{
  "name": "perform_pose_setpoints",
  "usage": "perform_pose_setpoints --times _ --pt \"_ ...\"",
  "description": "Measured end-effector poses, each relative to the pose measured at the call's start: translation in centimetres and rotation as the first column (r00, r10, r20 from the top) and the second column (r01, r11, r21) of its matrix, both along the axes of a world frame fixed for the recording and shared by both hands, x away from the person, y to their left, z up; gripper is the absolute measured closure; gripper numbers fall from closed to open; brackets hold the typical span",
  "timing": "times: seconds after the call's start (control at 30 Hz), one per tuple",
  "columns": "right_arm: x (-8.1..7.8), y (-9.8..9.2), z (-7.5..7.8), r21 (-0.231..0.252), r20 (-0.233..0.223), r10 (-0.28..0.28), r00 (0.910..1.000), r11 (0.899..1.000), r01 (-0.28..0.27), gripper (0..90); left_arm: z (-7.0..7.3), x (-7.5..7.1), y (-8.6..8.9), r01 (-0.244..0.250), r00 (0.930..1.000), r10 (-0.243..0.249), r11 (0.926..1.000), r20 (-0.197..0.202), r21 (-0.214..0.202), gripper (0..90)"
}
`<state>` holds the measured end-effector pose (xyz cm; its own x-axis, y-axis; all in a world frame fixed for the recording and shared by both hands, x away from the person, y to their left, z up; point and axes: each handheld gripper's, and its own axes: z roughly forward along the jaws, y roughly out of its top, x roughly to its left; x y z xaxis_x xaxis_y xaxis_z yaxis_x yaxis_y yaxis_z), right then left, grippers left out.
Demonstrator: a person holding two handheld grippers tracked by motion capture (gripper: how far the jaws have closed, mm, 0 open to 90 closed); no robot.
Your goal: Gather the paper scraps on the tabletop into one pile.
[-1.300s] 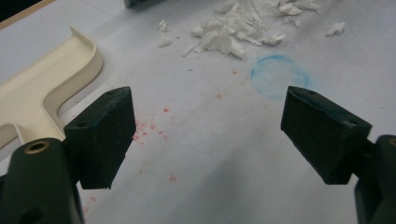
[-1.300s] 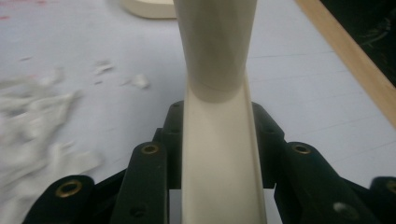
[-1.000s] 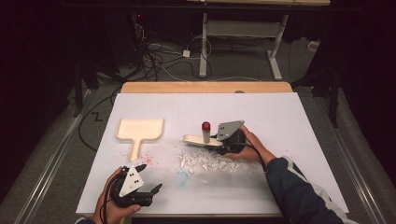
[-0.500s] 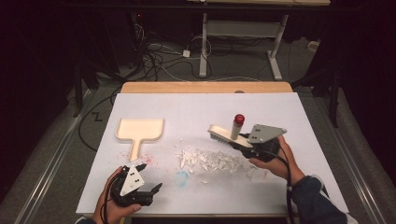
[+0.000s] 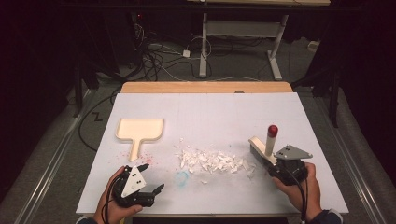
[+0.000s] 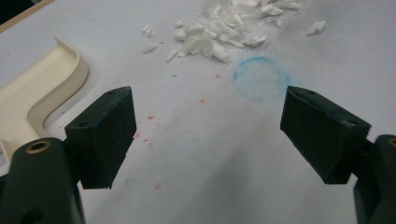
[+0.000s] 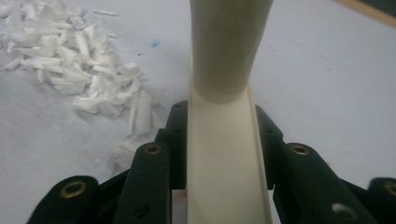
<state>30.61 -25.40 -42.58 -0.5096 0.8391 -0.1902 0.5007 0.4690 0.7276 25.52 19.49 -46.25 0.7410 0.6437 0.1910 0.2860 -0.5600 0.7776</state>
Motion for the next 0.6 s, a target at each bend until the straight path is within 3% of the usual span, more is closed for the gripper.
perform_pose_setpoints --times 0.23,0.43,0.6 --pt "-0.6 4.4 -1.2 0.045 0.03 -0.02 0.9994 0.999 0.019 66.8 -0.1 0.1 -0.3 0.015 0.9997 -0.015 0.9999 -0.017 0.003 17.5" --pt "-0.1 8.1 -1.4 0.108 0.042 0.003 0.9991 0.994 -0.008 67.4 0.0 0.0 -0.1 0.016 0.9999 -0.016 0.9999 -0.004 0.004 17.5" --pt "1.1 11.6 -2.0 0.119 0.068 0.058 0.996 0.991 -0.066 67.3 -0.1 0.0 -0.3 0.011 0.9999 -0.01 0.9999 -0.006 0.012 17.6"
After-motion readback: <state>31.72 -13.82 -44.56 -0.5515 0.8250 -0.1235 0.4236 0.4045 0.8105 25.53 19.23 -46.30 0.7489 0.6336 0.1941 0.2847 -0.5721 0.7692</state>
